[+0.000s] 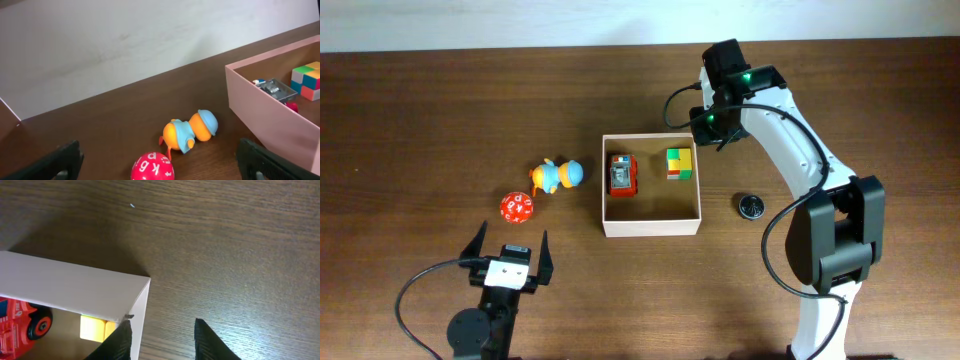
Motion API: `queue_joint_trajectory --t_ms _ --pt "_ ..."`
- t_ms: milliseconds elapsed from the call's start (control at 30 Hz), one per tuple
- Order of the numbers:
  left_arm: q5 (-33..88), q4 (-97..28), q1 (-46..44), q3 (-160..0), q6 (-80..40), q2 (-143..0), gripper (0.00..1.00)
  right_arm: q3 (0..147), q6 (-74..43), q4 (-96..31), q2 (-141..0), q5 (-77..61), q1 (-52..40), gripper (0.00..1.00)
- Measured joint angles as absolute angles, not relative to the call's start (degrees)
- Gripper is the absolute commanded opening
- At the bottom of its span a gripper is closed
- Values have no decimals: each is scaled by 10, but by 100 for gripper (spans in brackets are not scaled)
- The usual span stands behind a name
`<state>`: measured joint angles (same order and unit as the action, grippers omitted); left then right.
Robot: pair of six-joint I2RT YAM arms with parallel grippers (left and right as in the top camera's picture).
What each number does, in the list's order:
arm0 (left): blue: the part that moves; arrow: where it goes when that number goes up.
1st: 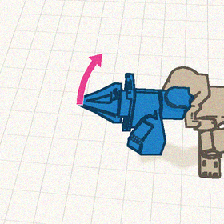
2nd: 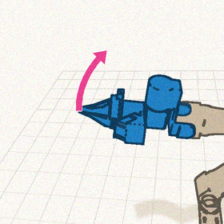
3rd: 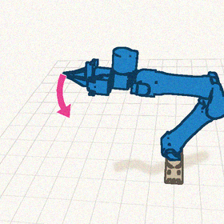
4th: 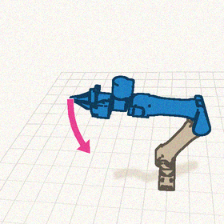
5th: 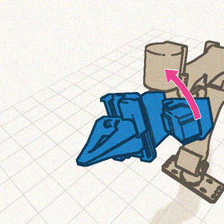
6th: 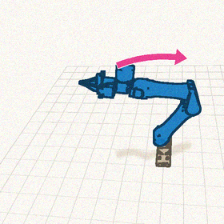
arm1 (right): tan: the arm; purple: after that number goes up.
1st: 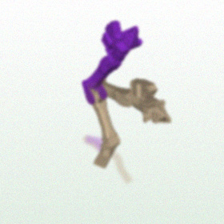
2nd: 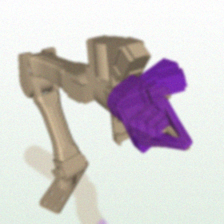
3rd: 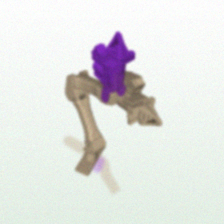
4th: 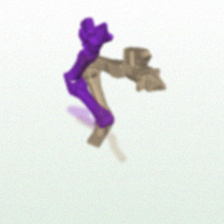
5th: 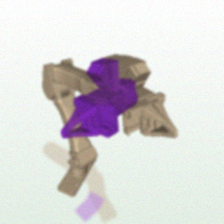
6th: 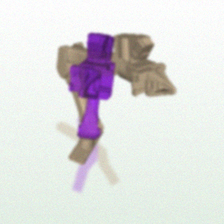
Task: Pack container
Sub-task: 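Move the right gripper right over the black round wheel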
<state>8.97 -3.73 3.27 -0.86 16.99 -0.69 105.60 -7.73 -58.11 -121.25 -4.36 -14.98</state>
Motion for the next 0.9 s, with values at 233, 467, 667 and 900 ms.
queue_joint_trajectory --t_ms 233,467,667,900 --pt "90 -37 33 -9 170 -7 99 1056 -67 -576 -1213 -47 -150 40" --pt "90 -37 33 -9 170 -7 99 1056 -53 -573 -1213 -46 -148 51" --pt "90 -37 33 -9 170 -7 99 1091 -53 -635 -1217 -46 -121 51" --pt "90 -37 33 -9 170 -7 99 1180 -85 -776 -1219 -46 -69 61"
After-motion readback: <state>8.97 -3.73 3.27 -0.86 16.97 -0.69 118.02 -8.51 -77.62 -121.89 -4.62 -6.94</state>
